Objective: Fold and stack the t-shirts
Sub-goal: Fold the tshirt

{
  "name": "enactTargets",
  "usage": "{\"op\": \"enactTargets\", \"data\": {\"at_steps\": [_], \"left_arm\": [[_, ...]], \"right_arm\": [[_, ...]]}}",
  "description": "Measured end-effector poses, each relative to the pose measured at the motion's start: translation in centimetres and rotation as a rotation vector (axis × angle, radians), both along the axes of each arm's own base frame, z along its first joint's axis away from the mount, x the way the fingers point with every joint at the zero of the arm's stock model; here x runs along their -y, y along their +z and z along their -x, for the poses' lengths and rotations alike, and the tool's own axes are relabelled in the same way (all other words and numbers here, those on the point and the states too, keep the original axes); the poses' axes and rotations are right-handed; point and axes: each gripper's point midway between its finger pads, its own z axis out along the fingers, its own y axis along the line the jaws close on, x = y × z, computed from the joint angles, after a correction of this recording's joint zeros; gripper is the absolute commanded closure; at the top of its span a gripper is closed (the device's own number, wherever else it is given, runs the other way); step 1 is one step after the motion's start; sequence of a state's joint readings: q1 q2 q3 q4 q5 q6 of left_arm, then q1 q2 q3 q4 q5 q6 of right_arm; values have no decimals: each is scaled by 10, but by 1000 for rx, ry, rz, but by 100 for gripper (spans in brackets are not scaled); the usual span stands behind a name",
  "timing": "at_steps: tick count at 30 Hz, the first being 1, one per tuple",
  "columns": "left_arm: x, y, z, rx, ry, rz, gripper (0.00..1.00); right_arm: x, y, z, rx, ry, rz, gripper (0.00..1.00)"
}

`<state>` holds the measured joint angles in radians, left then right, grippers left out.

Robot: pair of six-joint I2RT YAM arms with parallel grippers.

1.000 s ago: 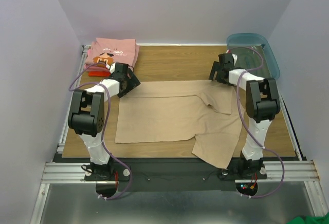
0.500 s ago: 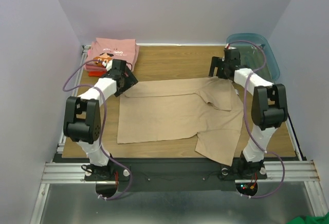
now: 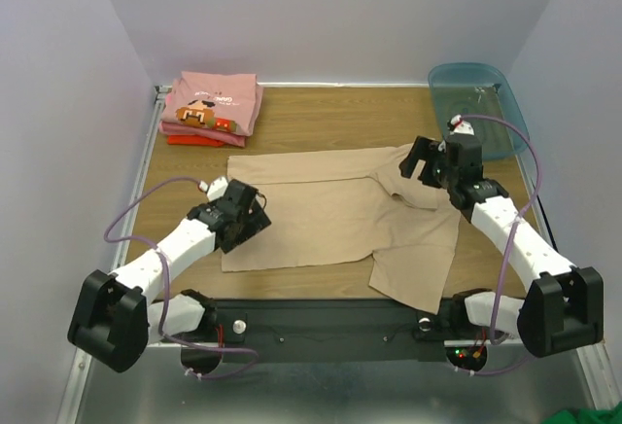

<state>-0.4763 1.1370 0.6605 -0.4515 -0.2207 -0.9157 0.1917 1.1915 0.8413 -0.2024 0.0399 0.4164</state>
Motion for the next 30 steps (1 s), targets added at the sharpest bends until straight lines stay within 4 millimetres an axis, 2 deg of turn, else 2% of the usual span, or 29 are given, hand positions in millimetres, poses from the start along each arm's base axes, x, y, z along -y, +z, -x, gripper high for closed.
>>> {"op": "enactTargets", "data": {"at_steps": [1, 3, 6, 8, 11, 16, 18, 25, 28, 30], "left_arm": [[-1, -13, 18, -50, 9, -3, 5], [-1, -24, 41, -96, 17, 4, 5], [0, -23, 60, -92, 48, 53, 5], [0, -16, 60, -60, 89, 96, 1], [-1, -9, 55, -19, 151, 130, 1], [-4, -27, 59, -94, 183, 83, 2], [-7, -40, 63, -147, 190, 41, 2], [-3, -44, 59, -189, 173, 2, 2], [-4, -44, 59, -194, 173, -6, 13], [-5, -45, 59, -200, 176, -16, 29]], "right_arm": [[1, -8, 5, -19, -6, -6, 0], [3, -21, 17, -58, -15, -11, 0], [4, -27, 30, -73, -24, -22, 0], [5, -23, 33, -65, -30, -34, 0], [5, -18, 34, -49, -41, -48, 0], [7, -19, 34, -52, -66, -52, 0], [8, -20, 34, -56, -73, -50, 0], [14, -22, 33, -58, -102, -31, 0], [17, -25, 33, -66, -116, -23, 0], [19, -27, 33, -69, -127, -20, 0]]}}
